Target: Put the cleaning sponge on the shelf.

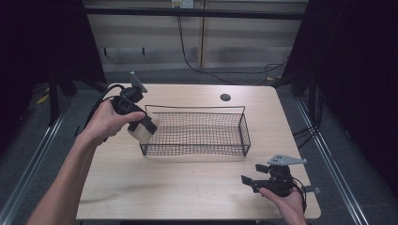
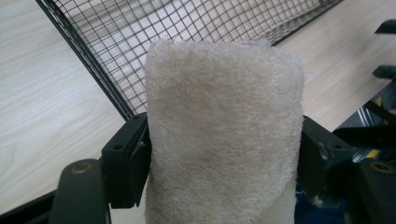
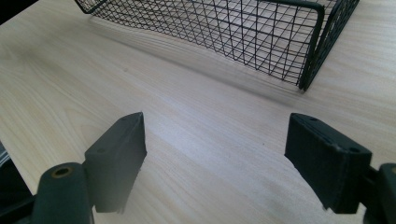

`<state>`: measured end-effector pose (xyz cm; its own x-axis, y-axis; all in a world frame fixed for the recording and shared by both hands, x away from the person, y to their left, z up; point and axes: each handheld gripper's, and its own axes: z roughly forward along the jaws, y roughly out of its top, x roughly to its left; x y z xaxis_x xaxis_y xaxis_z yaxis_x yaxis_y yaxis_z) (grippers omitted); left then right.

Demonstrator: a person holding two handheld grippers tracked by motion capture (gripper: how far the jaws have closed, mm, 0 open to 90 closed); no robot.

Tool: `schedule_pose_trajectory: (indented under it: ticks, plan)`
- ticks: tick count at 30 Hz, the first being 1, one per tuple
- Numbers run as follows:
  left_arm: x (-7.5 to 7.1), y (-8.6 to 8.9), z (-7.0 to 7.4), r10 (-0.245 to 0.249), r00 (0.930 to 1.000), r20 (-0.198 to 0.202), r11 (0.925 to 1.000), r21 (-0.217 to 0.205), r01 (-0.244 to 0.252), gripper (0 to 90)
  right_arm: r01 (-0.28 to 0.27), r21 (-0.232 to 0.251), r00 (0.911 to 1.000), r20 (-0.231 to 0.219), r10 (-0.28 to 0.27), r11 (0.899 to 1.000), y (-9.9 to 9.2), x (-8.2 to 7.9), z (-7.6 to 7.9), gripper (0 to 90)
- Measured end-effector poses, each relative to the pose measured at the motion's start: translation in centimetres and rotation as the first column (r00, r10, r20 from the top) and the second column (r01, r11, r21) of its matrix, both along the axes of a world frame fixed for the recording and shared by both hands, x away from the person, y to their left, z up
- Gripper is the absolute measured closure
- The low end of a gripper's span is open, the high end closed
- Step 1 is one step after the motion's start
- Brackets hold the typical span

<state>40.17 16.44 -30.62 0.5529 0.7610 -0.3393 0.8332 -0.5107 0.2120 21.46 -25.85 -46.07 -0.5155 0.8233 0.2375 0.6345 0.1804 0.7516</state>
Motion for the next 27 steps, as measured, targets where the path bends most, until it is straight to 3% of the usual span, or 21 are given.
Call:
schedule_pose_trajectory:
  ticks: [8,11,15,19,23,27]
  plan:
    - [0.9,-1.0,-0.1,0.018,0.9997,-0.016,0.9997,-0.013,-0.018,28.8,0.001,0.000,1.0000,-0.001,-0.001,1.000,0.0,0.0,0.0,20.1]
    - [1.2,-1.6,-0.4,-0.010,0.9999,-0.014,0.9998,0.016,0.010,28.8,0.000,0.000,1.0000,-0.001,0.000,1.000,0.0,0.0,0.0,20.1]
    - [1.8,-2.1,-1.1,-0.007,0.9998,-0.019,0.9997,0.025,0.008,28.8,0.000,0.001,1.0000,-0.005,0.000,1.000,0.0,0.0,0.0,20.1]
    - [1.9,-2.4,-1.6,0.024,0.9996,0.017,0.9989,0.039,-0.025,28.8,0.001,0.001,1.0000,-0.007,-0.001,1.000,-0.1,0.0,0.0,20.1]
    - [1.8,-3.1,-2.1,0.033,0.9994,-0.003,0.9991,0.028,-0.033,28.8,-0.003,0.001,1.0000,-0.008,0.003,1.000,-0.1,0.0,0.0,20.2]
    - [2.1,-3.6,-2.6,0.052,0.9986,-0.011,0.9977,0.044,-0.051,28.8,-0.005,-0.003,1.0000,-0.003,0.005,1.000,-0.1,0.0,0.0,20.2]
